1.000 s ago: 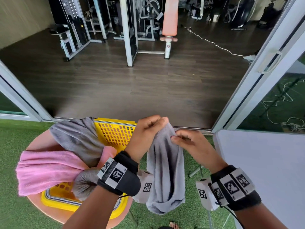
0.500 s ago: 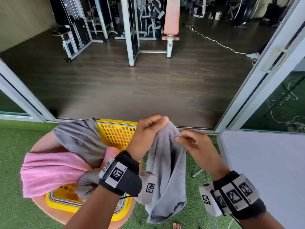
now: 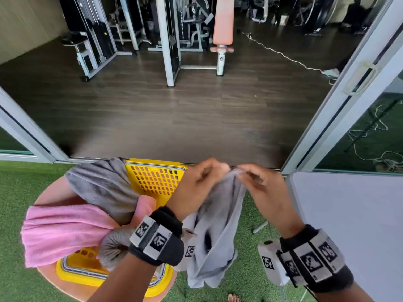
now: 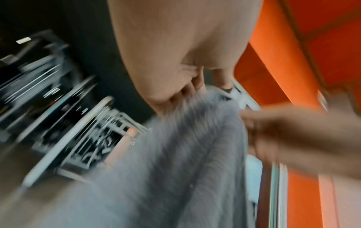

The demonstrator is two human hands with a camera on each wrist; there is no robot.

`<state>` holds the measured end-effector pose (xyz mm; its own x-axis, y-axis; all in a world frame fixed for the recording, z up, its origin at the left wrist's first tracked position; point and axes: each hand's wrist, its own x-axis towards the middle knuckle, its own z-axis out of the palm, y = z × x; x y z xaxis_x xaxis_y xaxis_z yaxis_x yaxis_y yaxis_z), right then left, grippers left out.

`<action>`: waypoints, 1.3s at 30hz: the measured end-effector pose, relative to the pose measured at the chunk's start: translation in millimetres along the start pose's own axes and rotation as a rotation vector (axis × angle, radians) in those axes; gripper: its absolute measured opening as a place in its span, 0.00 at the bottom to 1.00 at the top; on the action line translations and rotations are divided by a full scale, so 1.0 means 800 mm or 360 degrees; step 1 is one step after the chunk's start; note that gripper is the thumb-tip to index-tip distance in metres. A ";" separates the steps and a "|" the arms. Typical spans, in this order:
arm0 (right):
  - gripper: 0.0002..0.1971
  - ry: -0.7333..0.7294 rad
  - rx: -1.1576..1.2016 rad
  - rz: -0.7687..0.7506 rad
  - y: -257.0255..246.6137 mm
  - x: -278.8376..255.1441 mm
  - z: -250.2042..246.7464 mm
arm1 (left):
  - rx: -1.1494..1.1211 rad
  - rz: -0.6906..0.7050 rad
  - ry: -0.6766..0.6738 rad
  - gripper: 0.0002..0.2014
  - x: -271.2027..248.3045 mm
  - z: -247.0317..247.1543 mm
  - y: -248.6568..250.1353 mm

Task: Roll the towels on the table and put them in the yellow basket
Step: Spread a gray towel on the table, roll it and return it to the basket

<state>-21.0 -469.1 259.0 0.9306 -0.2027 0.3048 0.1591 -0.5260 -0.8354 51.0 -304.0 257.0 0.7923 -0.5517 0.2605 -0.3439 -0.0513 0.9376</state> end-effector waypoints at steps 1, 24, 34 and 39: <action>0.07 0.0027 0.0028 -0.0045 -0.006 0.005 -0.004 | 0.0095 0.0014 -0.0104 0.12 -0.004 0.005 -0.002; 0.01 -0.0232 -0.0354 0.0192 0.020 0.026 0.001 | -0.0057 -0.0066 0.0138 0.22 0.038 -0.006 0.019; 0.06 -0.0257 0.0291 0.0124 -0.007 0.030 -0.002 | 0.0045 -0.0012 0.0042 0.23 0.045 -0.011 0.031; 0.04 -0.0305 0.0171 0.0152 0.017 0.032 -0.004 | 0.0195 0.0018 -0.0030 0.24 0.042 -0.021 0.030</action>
<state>3.8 -484.5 256.8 0.9870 -0.0817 0.1382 0.0918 -0.4192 -0.9033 77.6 -309.5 292.0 0.7788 -0.5682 0.2656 -0.4127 -0.1453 0.8992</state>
